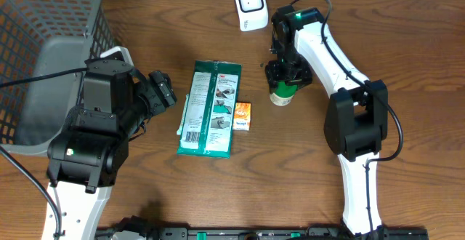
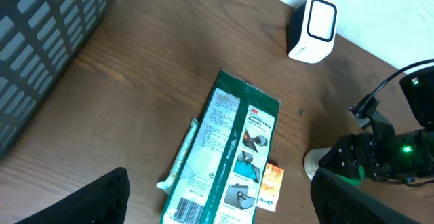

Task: Scan the item barcode

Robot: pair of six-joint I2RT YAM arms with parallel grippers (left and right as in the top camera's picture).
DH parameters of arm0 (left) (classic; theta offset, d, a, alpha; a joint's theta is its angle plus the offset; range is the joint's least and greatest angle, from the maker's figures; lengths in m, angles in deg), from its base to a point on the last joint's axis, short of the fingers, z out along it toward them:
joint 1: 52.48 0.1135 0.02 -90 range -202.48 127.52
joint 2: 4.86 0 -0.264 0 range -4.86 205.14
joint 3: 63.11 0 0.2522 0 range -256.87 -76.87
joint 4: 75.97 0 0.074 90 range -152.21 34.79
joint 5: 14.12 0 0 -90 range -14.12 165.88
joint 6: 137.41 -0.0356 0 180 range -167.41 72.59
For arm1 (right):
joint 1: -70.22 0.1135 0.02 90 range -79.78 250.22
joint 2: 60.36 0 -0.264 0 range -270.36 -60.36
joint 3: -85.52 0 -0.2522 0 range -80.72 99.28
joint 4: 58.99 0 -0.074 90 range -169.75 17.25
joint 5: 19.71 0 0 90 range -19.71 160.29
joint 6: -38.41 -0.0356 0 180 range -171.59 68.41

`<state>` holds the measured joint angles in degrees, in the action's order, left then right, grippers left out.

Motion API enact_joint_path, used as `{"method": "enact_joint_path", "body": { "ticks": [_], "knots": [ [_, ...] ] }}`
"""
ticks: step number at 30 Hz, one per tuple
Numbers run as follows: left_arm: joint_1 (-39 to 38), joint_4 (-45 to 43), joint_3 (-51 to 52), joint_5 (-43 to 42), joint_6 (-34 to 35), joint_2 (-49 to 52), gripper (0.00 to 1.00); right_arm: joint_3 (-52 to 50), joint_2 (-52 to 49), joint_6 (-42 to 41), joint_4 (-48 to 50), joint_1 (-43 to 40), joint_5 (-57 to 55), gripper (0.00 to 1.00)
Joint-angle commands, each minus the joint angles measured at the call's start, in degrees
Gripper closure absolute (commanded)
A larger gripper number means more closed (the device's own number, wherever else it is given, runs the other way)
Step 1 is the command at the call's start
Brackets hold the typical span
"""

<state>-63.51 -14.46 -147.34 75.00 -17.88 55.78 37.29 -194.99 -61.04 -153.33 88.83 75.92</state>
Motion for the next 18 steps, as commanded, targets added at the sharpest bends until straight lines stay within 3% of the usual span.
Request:
{"method": "enact_joint_path", "body": {
  "ticks": [1, 3, 18],
  "knots": [
    [0.20, 0.07, -0.90, 0.96, -1.03, -0.04, 0.14, 0.26, -0.55, 1.40, 0.02, 0.22, 0.22, 0.20],
    [0.20, 0.07, -0.90, 0.96, -1.03, -0.04, 0.14, 0.26, -0.55, 1.42, 0.48, 0.17, 0.20, 0.11],
    [0.20, 0.07, -0.90, 0.96, -1.03, -0.04, 0.14, 0.26, -0.55, -0.85, 2.67, 0.20, 0.24, 0.04]
  ]
}}
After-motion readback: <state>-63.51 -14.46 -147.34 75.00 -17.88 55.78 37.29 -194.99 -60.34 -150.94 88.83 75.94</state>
